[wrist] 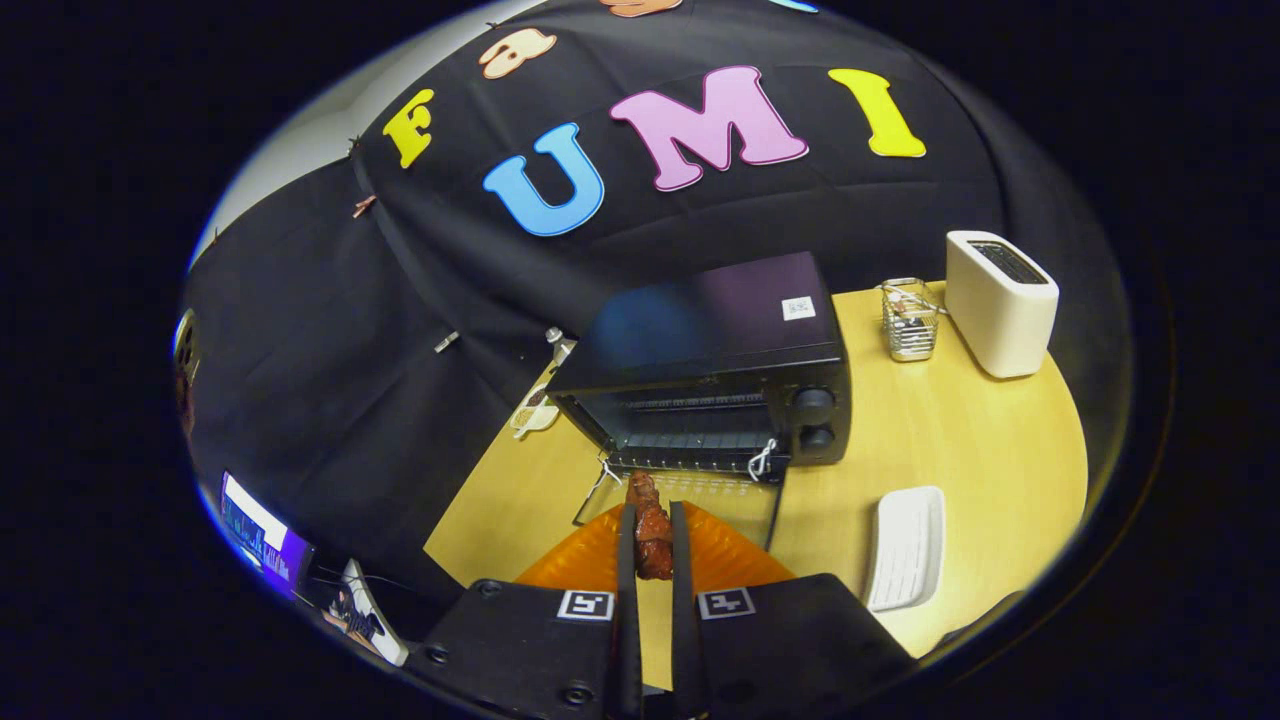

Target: Open the toaster oven, put the food inside, and close the toaster oven door.

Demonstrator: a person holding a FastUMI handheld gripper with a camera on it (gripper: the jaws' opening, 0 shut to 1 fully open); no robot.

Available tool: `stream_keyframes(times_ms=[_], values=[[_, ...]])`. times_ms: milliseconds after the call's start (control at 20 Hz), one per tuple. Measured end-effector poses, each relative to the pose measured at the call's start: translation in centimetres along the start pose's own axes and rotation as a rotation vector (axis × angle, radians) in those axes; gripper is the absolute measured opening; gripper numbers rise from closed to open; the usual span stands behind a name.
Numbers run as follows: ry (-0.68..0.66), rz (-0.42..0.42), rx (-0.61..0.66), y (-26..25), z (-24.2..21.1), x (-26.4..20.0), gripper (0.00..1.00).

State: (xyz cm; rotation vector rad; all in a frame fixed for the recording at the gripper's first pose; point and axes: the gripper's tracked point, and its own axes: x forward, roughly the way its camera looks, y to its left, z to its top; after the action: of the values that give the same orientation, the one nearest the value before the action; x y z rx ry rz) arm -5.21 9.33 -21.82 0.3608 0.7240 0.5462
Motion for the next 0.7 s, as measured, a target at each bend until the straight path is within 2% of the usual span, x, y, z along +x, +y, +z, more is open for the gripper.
stream_keyframes(times_ms=[250,450,600,700], values=[[-0.086,-0.015,0.083,1.4,0.2,7.6,0.16],[-0.14,-0.035,0.127,0.0,0.7,13.6,0.16],[-0.181,-0.023,0.181,-0.8,1.3,16.7,0.16],[-0.211,-0.044,0.186,-1.9,1.9,18.2,0.16]])
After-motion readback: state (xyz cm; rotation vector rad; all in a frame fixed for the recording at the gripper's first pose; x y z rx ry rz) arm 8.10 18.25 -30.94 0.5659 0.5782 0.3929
